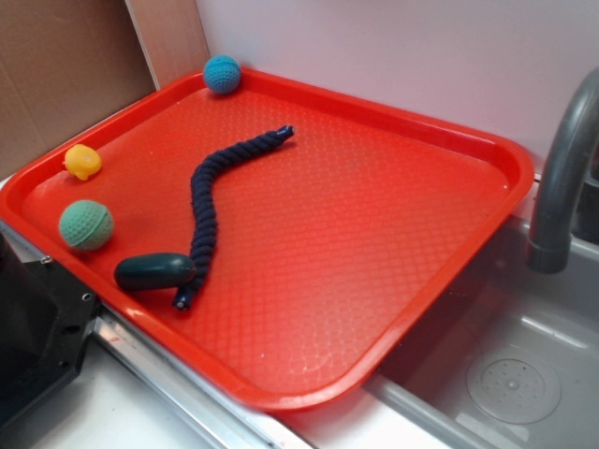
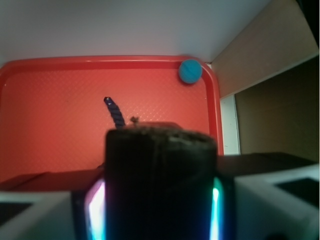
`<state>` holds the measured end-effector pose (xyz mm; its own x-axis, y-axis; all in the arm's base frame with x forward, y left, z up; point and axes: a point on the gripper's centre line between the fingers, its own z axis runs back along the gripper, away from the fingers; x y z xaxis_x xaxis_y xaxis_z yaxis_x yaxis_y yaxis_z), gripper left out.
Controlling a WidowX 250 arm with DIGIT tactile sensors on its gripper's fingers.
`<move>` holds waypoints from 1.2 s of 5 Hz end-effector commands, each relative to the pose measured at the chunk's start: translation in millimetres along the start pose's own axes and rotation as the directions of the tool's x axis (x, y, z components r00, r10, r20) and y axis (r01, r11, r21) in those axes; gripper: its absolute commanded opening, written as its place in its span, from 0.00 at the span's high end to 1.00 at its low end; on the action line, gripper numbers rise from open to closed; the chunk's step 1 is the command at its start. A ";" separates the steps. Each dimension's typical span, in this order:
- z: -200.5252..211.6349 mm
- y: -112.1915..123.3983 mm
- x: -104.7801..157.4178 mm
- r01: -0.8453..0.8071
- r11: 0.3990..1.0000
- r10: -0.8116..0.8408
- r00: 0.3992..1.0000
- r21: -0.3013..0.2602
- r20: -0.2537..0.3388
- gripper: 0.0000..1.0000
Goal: Grab the black box.
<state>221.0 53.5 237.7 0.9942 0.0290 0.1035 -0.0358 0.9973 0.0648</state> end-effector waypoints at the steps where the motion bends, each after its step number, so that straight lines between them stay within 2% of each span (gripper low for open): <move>1: -4.3 -22.1 1.5 0.065 0.994 -0.073 0.994 -0.086 -0.086 1.00; 2: -16.5 -39.4 5.2 0.104 0.993 -0.110 0.989 -0.062 -0.102 1.00; 4: -37.7 -55.3 7.9 0.149 0.989 -0.147 0.988 0.021 -0.053 1.00; 5: -35.4 -62.2 6.8 0.161 0.987 -0.161 0.987 0.016 -0.028 1.00; 6: -39.4 -64.4 9.0 0.163 0.987 -0.163 0.986 -0.003 -0.041 1.00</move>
